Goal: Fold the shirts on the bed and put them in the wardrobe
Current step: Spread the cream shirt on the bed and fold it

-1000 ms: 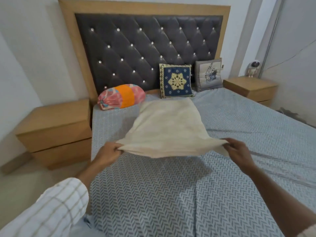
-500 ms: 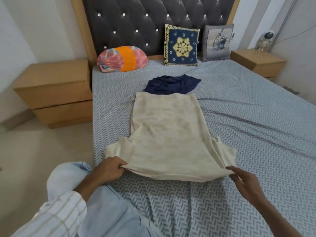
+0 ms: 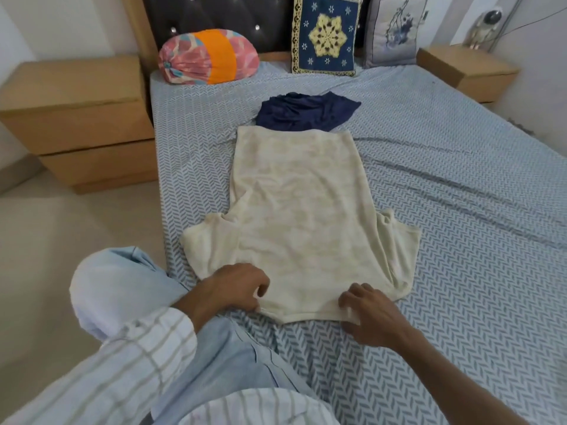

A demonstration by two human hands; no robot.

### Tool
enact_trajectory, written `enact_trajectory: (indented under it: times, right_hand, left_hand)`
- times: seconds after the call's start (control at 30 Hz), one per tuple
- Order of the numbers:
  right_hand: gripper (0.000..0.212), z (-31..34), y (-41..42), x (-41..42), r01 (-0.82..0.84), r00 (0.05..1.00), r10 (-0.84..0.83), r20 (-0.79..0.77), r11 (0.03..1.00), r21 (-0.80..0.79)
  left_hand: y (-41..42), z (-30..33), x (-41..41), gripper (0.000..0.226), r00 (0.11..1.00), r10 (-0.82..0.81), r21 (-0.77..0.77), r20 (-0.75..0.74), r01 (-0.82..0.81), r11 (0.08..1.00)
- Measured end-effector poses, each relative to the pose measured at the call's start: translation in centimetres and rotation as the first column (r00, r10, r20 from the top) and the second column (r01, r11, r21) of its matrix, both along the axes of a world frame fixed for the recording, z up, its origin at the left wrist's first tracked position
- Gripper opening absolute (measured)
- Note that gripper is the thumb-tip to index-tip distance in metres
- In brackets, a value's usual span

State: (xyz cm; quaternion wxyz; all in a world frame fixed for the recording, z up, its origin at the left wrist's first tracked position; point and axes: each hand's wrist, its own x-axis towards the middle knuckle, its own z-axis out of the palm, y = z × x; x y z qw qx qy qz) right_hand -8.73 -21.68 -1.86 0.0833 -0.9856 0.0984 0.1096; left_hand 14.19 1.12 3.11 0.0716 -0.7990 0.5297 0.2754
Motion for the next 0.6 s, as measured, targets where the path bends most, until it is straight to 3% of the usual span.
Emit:
enact_trajectory:
  times: [0.13,0.23,0.37,0.47,0.53,0.6]
  right_hand:
    - [0.021,-1.6,0.6,0.2,0.055,0.997,-0.056,0.053,0.998,0.021]
    - [0.02,-1.1,0.8,-0.6,0.045,0.992,-0.059,0.112,0.991,0.125]
    - [0.018,-0.9,1.3,-2.1,-0.019,0.999,0.01,0.042,0.975,0.221]
    - [0.023,-1.1,0.0,-2.1,0.128,0.981,-0.171,0.087,0.921,0.368]
    - [0.028,-1.0,-1.9,-1.7,0.332,0.862,-0.45,0.234,0.85,0.409]
    - [0.022,-0.9,-4.6,-1.1,0.555,0.641,-0.688,0.34,0.722,0.414]
  left_hand:
    - [-2.4,-1.7,-2.6,0.019,0.992,-0.126,0.004,-0.013,0.126,0.992]
    - [-3.0,-2.2,-3.7,0.03,0.983,-0.173,0.058,-0.052,0.176,0.983]
    - [-3.5,-2.7,-3.7,0.012,0.977,-0.178,0.166,-0.117,0.196,0.967]
    - [-4.6,-2.9,-3.7,0.024,0.974,-0.089,0.182,-0.207,0.128,0.975]
    - [-5.8,-3.0,-3.9,0.038,0.97,-0.055,0.113,-0.236,0.084,0.99]
    - [-7.3,-3.5,-4.5,0.038,0.976,-0.053,0.0,-0.212,0.054,0.999]
